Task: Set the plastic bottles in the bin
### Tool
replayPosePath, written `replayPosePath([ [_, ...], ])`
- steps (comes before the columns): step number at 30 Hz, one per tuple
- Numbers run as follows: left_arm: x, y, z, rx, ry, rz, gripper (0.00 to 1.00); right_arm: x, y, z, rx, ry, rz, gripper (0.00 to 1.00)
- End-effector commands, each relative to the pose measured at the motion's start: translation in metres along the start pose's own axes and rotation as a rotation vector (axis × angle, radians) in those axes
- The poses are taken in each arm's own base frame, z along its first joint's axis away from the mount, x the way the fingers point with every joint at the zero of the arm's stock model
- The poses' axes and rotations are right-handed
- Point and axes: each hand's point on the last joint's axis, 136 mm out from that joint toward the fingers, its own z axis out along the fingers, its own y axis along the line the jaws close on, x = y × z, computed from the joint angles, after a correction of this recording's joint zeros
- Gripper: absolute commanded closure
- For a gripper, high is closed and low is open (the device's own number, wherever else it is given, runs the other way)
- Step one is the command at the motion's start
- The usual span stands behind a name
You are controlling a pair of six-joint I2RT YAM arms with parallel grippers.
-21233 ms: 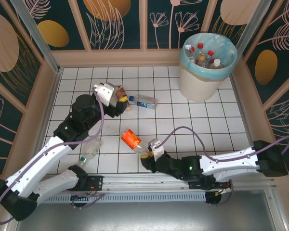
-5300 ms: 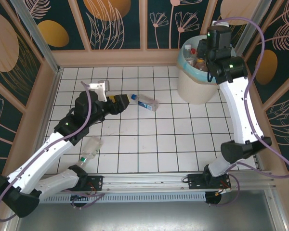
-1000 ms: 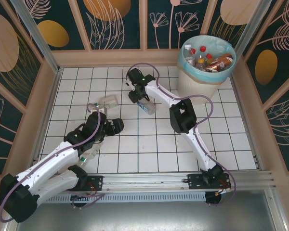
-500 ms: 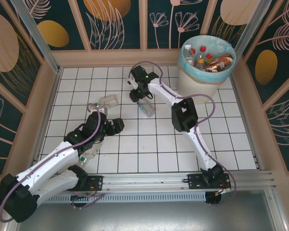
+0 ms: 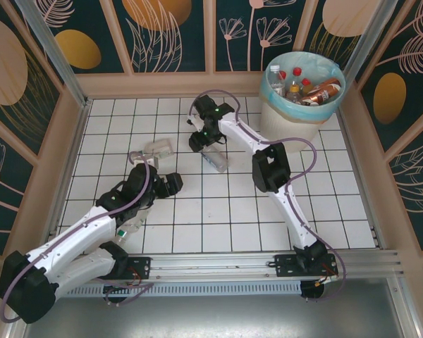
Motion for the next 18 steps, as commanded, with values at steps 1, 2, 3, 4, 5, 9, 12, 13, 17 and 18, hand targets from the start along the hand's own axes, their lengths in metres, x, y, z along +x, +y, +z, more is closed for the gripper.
replayPosePath([
  [1, -0.005, -0.009, 0.001, 0.028, -0.008, 0.025, 0.13, -0.005, -0.002, -0.003, -0.027, -0.009, -0.004, 0.38],
  [2, -0.004, -0.009, 0.002, 0.025, -0.006, 0.026, 0.13, -0.005, -0.003, -0.001, -0.029, -0.007, -0.004, 0.38],
  [3, -0.004, -0.008, 0.002, 0.024, -0.006, 0.026, 0.13, -0.005, -0.003, 0.002, -0.034, -0.006, -0.005, 0.38],
  [4, -0.004, -0.008, 0.002, 0.023, -0.008, 0.027, 0.13, -0.004, -0.003, 0.005, -0.046, -0.005, -0.005, 0.38],
  [5, -0.004, -0.007, 0.001, 0.022, -0.007, 0.026, 0.13, -0.003, -0.003, 0.007, -0.054, -0.002, -0.006, 0.38],
  [9, -0.003, -0.006, 0.001, 0.02, -0.006, 0.026, 0.13, 0.001, -0.011, 0.018, -0.046, 0.008, 0.002, 0.39],
  [12, -0.003, -0.006, -0.001, 0.022, -0.008, 0.023, 0.13, 0.001, -0.016, 0.021, -0.035, 0.01, 0.007, 0.41],
  [13, -0.003, -0.005, -0.001, 0.02, -0.01, 0.021, 0.13, 0.0, -0.015, 0.021, -0.035, 0.01, 0.005, 0.42],
  [17, -0.003, -0.003, -0.003, 0.019, -0.021, 0.016, 0.13, 0.0, -0.015, 0.015, -0.027, 0.013, -0.003, 0.49],
  [18, -0.003, -0.003, -0.003, 0.019, -0.019, 0.016, 0.13, 0.001, -0.014, 0.013, -0.024, 0.018, -0.004, 0.5],
])
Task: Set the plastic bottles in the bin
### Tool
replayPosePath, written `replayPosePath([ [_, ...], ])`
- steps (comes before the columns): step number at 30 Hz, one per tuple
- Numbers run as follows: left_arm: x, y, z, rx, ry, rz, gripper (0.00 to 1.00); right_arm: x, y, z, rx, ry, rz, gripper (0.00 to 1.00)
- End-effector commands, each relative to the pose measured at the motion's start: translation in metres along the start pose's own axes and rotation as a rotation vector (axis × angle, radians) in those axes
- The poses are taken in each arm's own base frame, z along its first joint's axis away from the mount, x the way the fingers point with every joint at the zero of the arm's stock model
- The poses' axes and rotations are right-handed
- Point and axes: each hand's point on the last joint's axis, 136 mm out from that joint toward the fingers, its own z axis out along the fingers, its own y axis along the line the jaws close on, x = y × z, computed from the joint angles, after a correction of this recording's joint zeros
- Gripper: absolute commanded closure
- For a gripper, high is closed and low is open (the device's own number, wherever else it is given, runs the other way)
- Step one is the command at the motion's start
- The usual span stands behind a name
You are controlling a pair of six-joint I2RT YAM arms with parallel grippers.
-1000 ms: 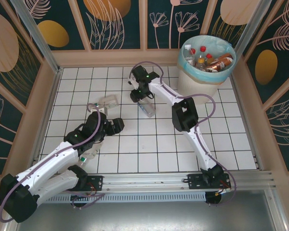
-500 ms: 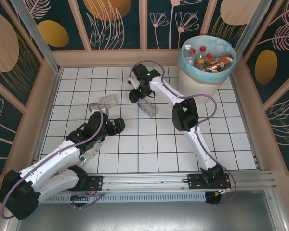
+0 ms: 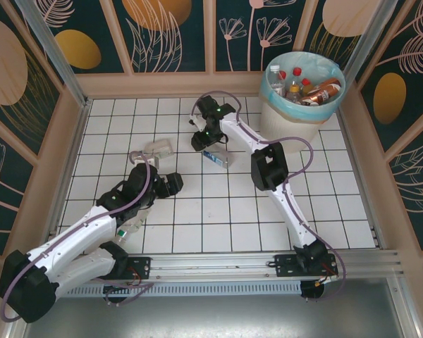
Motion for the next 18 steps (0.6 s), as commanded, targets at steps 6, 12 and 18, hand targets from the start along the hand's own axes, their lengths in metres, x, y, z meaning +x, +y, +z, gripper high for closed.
replayPosePath([
  [6, -0.005, -0.007, -0.002, 0.023, -0.016, 0.011, 0.13, 0.0, 0.0, -0.023, 0.007, 0.008, 0.01, 0.64],
  [12, -0.008, -0.008, -0.004, 0.024, -0.023, 0.015, 0.13, -0.009, 0.005, -0.046, -0.002, -0.03, 0.012, 0.72],
  [18, -0.011, -0.009, -0.01, 0.026, -0.042, 0.019, 0.13, -0.021, 0.016, -0.076, -0.029, -0.102, 0.022, 0.73],
])
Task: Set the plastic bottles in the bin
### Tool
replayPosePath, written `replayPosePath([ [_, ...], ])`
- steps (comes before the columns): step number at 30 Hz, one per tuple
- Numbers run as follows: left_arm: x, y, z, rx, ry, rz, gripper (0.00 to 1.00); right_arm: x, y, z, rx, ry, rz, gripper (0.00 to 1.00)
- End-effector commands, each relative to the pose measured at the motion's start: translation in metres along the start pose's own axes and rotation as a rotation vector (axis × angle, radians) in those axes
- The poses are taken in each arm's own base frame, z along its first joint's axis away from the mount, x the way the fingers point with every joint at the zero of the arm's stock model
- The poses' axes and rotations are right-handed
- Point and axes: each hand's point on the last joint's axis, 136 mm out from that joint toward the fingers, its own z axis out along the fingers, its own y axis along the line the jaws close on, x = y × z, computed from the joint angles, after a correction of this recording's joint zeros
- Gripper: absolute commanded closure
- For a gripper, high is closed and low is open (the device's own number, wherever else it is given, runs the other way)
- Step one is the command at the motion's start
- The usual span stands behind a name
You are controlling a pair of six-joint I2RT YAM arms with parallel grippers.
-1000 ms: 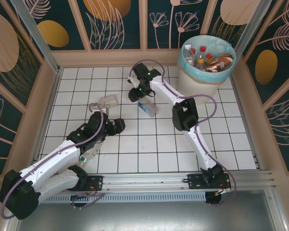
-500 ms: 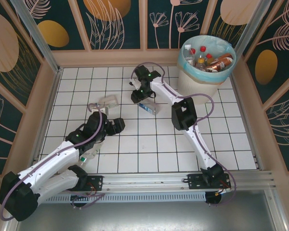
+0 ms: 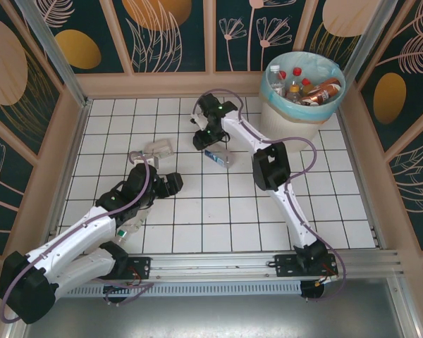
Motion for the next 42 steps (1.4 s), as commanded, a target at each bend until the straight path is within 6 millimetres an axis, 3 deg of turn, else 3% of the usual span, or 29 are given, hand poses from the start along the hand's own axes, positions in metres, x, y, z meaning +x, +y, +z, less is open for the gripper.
replayPosePath([
  [1, -0.012, -0.008, -0.009, 0.021, -0.043, 0.02, 0.12, -0.023, 0.015, -0.059, -0.033, -0.115, 0.013, 0.74],
  [12, -0.031, -0.017, -0.018, 0.022, -0.094, 0.046, 0.13, -0.005, 0.04, -0.096, -0.086, -0.229, 0.055, 0.75],
  [21, -0.03, -0.018, -0.019, 0.038, -0.101, 0.017, 0.13, 0.019, 0.042, -0.098, -0.075, -0.228, 0.074, 0.76],
  [25, -0.032, -0.019, -0.021, 0.045, -0.111, 0.008, 0.13, 0.017, 0.046, -0.121, -0.071, -0.267, 0.067, 0.76],
  [31, -0.046, -0.028, -0.027, 0.054, -0.146, -0.003, 0.13, -0.003, 0.051, -0.201, -0.002, -0.397, 0.029, 0.76],
  [37, -0.072, -0.066, -0.032, 0.125, -0.133, 0.013, 0.14, -0.017, 0.047, -0.309, 0.082, -0.617, 0.01, 0.76],
  [42, -0.092, -0.108, -0.035, 0.239, -0.127, 0.042, 0.15, -0.022, 0.012, -0.407, 0.241, -0.823, 0.067, 0.75],
])
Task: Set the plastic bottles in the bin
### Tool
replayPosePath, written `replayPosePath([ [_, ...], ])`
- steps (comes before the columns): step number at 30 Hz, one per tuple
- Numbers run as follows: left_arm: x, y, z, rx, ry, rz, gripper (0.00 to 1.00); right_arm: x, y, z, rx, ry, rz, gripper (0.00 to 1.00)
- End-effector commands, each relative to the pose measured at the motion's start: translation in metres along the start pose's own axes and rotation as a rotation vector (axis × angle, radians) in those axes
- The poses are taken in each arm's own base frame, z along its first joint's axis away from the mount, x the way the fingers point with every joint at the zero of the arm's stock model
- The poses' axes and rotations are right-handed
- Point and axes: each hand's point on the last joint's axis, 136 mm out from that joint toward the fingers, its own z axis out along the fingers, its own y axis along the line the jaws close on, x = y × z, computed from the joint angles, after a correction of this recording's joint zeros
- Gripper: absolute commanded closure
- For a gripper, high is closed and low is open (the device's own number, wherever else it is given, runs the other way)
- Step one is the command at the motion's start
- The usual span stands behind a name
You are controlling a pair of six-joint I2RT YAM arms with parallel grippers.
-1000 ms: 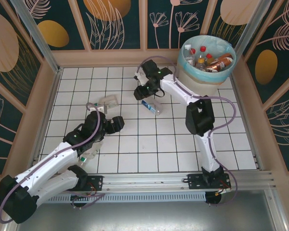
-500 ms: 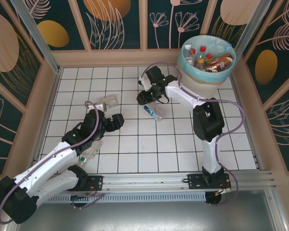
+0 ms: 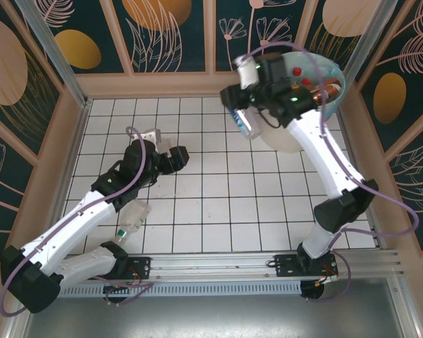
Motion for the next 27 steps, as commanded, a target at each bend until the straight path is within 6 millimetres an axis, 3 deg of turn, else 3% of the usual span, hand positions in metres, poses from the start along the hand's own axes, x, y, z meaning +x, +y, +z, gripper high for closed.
replayPosePath([
  [1, -0.007, -0.029, 0.003, 0.103, 0.02, 0.022, 0.16, -0.042, -0.03, -0.051, 0.145, -0.138, -0.002, 0.75],
  [2, -0.016, -0.042, 0.001, 0.138, 0.011, 0.021, 0.16, -0.053, -0.038, -0.065, 0.18, -0.181, 0.003, 0.74],
  [6, -0.019, -0.064, 0.004, 0.213, 0.025, 0.012, 0.18, -0.082, -0.073, -0.109, 0.346, -0.324, 0.006, 0.72],
  [13, -0.009, -0.096, 0.008, 0.289, 0.059, 0.025, 0.19, -0.103, -0.118, -0.153, 0.539, -0.48, 0.011, 0.73],
  [19, 0.004, -0.127, 0.009, 0.382, 0.093, 0.039, 0.18, -0.101, -0.157, -0.175, 0.679, -0.547, 0.014, 0.73],
  [27, 0.021, -0.128, 0.023, 0.37, 0.139, 0.055, 0.18, -0.068, -0.217, -0.169, 0.745, -0.553, 0.075, 0.75],
])
